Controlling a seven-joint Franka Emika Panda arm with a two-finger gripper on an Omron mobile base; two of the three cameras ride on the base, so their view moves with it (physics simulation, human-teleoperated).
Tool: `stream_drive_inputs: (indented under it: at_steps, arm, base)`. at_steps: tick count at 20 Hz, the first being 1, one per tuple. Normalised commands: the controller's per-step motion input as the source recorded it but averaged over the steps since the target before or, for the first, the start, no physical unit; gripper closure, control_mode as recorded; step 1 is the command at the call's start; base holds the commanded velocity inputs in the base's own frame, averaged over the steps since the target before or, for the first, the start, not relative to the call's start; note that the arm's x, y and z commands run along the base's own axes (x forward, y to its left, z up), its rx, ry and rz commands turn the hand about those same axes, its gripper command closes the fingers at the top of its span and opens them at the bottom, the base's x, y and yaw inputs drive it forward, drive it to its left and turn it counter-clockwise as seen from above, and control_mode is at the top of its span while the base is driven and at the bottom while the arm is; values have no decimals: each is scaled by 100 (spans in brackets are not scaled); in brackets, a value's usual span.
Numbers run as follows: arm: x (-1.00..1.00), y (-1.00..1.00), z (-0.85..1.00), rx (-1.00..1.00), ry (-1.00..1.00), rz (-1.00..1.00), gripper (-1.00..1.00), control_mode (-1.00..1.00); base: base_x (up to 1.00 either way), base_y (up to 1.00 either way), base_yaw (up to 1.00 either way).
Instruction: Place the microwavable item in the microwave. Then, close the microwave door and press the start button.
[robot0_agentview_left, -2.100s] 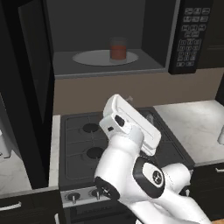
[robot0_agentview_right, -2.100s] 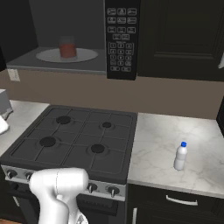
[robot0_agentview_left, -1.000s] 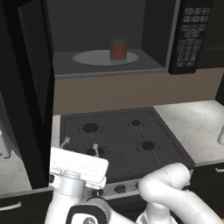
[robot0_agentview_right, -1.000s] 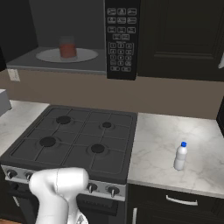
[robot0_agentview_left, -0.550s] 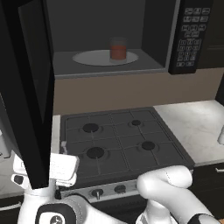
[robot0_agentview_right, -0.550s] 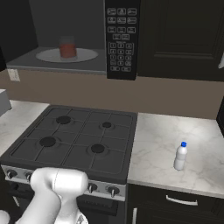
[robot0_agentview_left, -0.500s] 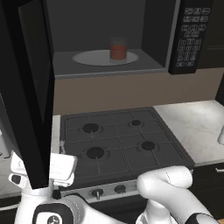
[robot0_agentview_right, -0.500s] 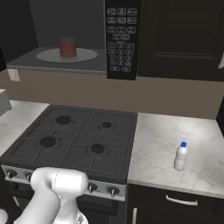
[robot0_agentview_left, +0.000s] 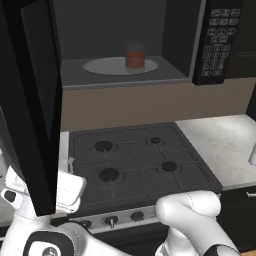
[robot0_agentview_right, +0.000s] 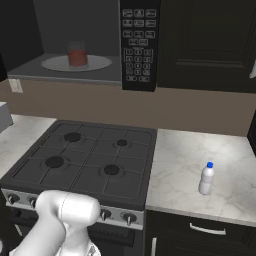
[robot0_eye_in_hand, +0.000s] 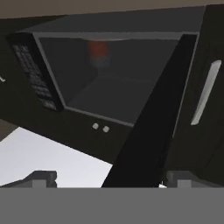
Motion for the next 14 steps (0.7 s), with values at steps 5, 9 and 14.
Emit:
stream_drive_inputs:
  at_steps: [5,9,14]
  arm:
    - [-28,-34,48,16,-11,0,-100,-100]
    - [-30,-29,63,10,-14,0,-100,-100]
    - [-31,-57,25,16,-7,1,-100,-100]
  base:
    - [0,0,0]
    - [0,0,0]
    - [0,0,0]
